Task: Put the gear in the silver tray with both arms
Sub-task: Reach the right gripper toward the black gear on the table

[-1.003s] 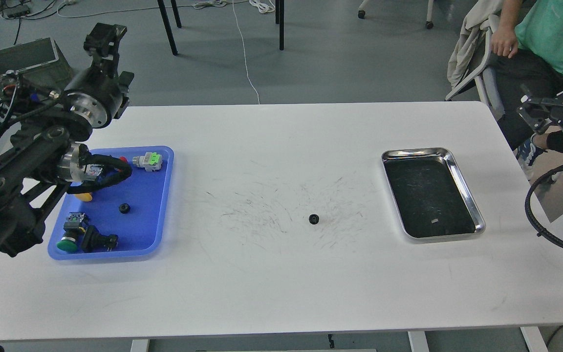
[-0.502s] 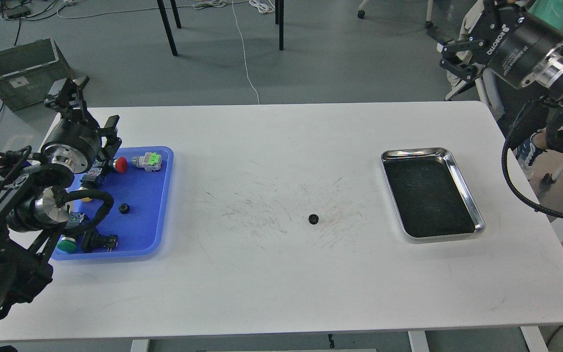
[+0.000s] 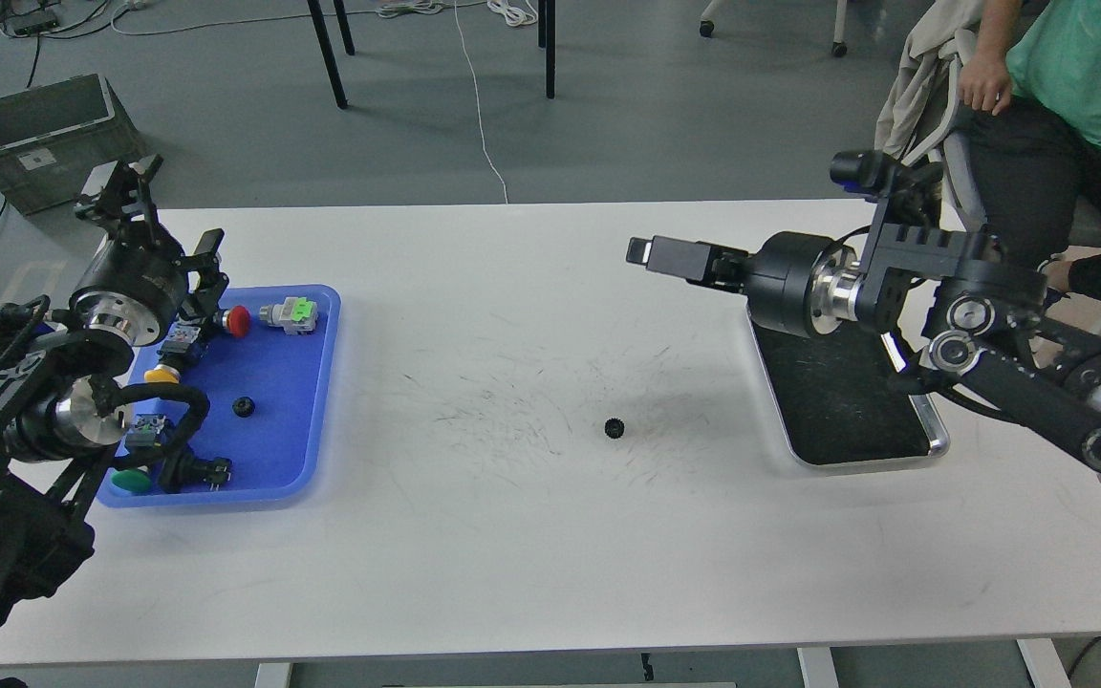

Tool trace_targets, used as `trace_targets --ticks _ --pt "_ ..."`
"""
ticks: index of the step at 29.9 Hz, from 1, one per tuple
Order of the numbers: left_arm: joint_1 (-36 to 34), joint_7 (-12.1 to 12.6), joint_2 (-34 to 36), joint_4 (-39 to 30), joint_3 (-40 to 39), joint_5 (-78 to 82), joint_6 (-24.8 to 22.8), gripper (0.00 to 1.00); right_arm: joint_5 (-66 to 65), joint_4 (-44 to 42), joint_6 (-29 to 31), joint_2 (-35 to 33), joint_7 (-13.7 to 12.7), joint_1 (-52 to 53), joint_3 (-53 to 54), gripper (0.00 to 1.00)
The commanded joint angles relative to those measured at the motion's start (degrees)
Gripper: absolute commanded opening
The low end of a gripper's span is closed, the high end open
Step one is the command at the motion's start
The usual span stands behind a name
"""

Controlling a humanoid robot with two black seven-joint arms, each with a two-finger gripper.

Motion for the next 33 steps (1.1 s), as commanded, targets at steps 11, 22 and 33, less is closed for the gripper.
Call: trace_targets --ticks 11,22,33 --pt "0.1 -0.1 -0.1 -0.2 0.1 2.6 0.1 0.98 -14.9 -4.3 0.3 5.6 0.1 -0.9 -9.7 0.99" --pt "0.5 -0.1 0.4 -0.6 0.1 4.0 0.2 0.98 -20.1 -7.8 0.2 8.0 0.3 -3.8 -10.8 0.99" --pt "0.9 -0.2 0.2 -0.6 0.1 4.1 0.2 0.98 -22.8 -10.5 -1.1 10.7 0.4 -5.4 -10.9 0.98"
